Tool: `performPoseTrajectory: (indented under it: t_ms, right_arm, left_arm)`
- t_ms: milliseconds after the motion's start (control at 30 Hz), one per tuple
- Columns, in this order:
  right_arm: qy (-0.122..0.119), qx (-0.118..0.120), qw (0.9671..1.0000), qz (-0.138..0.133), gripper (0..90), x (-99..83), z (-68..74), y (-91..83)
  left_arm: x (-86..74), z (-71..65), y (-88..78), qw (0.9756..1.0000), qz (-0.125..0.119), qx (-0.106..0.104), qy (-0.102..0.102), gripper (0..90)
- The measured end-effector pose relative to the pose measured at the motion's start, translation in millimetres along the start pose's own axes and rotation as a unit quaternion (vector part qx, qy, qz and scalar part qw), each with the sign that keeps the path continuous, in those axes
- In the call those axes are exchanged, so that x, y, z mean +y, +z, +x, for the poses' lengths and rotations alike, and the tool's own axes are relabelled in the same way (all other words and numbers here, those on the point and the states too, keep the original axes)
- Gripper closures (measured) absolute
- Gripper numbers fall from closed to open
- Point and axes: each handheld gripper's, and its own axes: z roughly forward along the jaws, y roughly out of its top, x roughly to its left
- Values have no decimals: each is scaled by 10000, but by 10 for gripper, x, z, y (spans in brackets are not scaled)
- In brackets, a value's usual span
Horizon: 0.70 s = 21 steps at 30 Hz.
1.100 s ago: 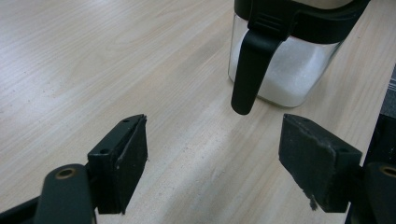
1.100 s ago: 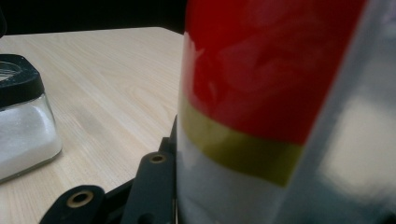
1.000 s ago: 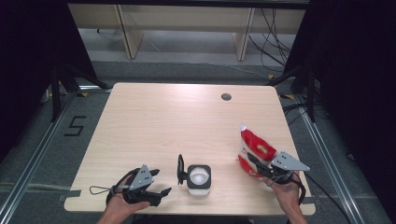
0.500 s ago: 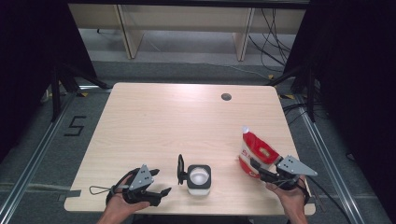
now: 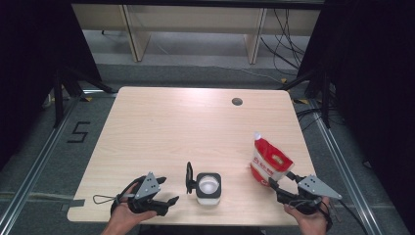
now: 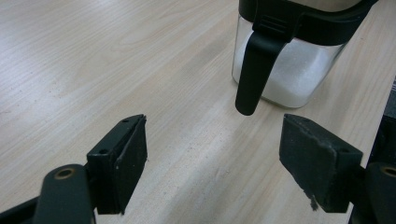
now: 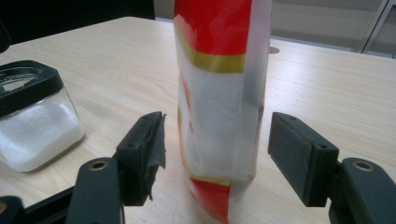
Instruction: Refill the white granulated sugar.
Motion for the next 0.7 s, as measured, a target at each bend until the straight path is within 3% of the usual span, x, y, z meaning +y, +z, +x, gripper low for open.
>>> performPoseTrajectory:
  t_ms: [33,67,100,133,167,200,233,267,300,367,400,433,533,567,600,667,700]
  right_arm:
    - [38,-105,9999,70,367,1,14,-34]
    - [-168,-83,9998,30,364,4,4,-44]
    - [120,-118,9998,137,359,0,54,-77]
    - [-104,-146,9998,71,356,-7,34,-76]
    - [155,-147,9997,150,356,-10,75,-99]
    - [-77,-145,9997,154,352,-11,50,-103]
    - [114,-192,9996,180,348,-19,82,-119]
    - [40,-149,9998,122,347,-19,69,-122]
    - [166,-177,9996,176,345,-21,94,-142]
    - [7,-215,9997,147,335,-28,82,-147]
    - [-36,-238,9996,142,330,-28,85,-152]
    - [99,-228,9994,234,326,-36,117,-160]
    - [-58,-235,9994,251,317,-39,130,-158]
    - [-79,-216,9994,244,315,-37,137,-156]
    - [-61,-237,9994,247,313,-40,150,-162]
    - [-27,-259,9993,256,310,-45,165,-178]
    - [-32,-242,9994,256,309,-51,165,-179]
  left_arm:
    - [0,-6,4,10000,-22,-13,-39,229]
    - [1,-6,7,10000,-30,-25,-33,230]
    - [-1,-12,6,10000,10,-40,-50,229]
    - [3,-13,1,10000,40,-34,-34,229]
    - [9,3,-7,9999,76,-36,112,229]
    - [4,-8,-5,10000,67,-29,7,229]
    - [0,-19,7,9999,-40,-24,-92,229]
    - [-2,-18,10,9999,-58,-43,-121,229]
    - [2,-3,5,10000,-59,-11,10,229]
    - [6,12,-6,9999,21,2,103,229]
    - [6,3,1,10000,-36,-23,36,230]
    - [12,13,-11,9999,60,11,106,230]
    - [13,10,-4,10000,-15,-36,22,231]
    - [7,2,-7,9999,-12,-38,-143,231]
    - [11,16,-14,10000,3,-38,-76,231]
    - [12,16,-17,9997,-36,-70,-224,231]
    - [21,31,-25,9999,-16,-59,-124,232]
